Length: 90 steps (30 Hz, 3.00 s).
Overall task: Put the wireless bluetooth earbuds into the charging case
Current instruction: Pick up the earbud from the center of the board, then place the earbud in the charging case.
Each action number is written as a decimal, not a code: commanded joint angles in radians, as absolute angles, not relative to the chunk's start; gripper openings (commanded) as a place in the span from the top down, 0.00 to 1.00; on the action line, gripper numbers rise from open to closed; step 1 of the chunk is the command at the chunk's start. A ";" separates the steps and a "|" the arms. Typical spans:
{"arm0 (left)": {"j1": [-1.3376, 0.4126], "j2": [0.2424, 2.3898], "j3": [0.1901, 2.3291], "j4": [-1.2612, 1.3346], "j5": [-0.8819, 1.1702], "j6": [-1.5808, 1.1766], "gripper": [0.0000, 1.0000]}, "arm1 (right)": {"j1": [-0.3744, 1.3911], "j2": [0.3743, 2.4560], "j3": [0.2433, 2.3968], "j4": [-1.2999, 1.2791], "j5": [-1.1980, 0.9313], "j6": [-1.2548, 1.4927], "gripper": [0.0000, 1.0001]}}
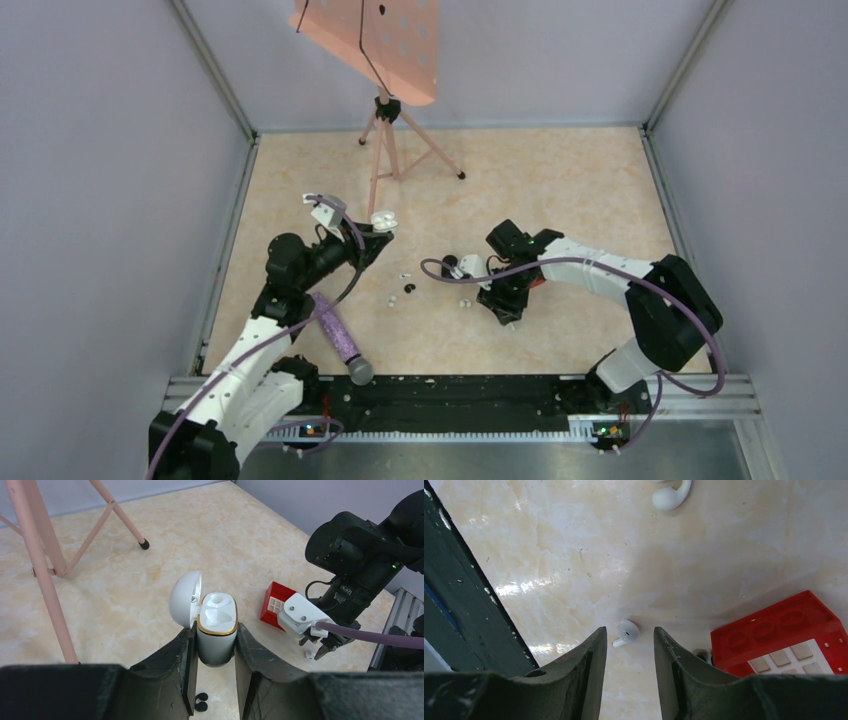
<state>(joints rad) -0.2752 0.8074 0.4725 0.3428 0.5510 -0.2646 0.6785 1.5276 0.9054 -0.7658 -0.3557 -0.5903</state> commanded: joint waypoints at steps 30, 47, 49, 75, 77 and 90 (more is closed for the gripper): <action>-0.261 0.782 0.456 0.365 0.528 -0.281 1.00 | 0.732 1.529 0.823 -0.676 -0.262 -0.604 0.71; -0.260 0.891 0.475 0.462 0.726 -0.270 1.00 | 0.733 1.427 1.130 -0.812 -0.311 -0.624 1.00; -0.261 0.926 0.495 0.481 0.771 -0.263 1.00 | 0.733 1.396 1.207 -0.808 -0.341 -0.620 1.00; -0.328 0.985 0.668 0.633 0.760 -0.391 1.00 | 0.971 1.358 1.499 -0.257 0.021 -0.597 1.00; -0.328 0.978 0.671 0.638 0.756 -0.413 1.00 | 0.981 1.356 1.483 -0.225 0.040 -0.598 1.00; -0.328 0.951 0.700 0.630 0.692 -0.500 1.00 | 1.016 1.354 1.423 -0.137 0.040 -0.591 1.00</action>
<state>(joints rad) -0.3241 0.9817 0.6556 0.5831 0.7166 -0.4736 0.9955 1.3613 1.4258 -0.2077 0.0261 -0.5938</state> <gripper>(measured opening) 0.341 0.170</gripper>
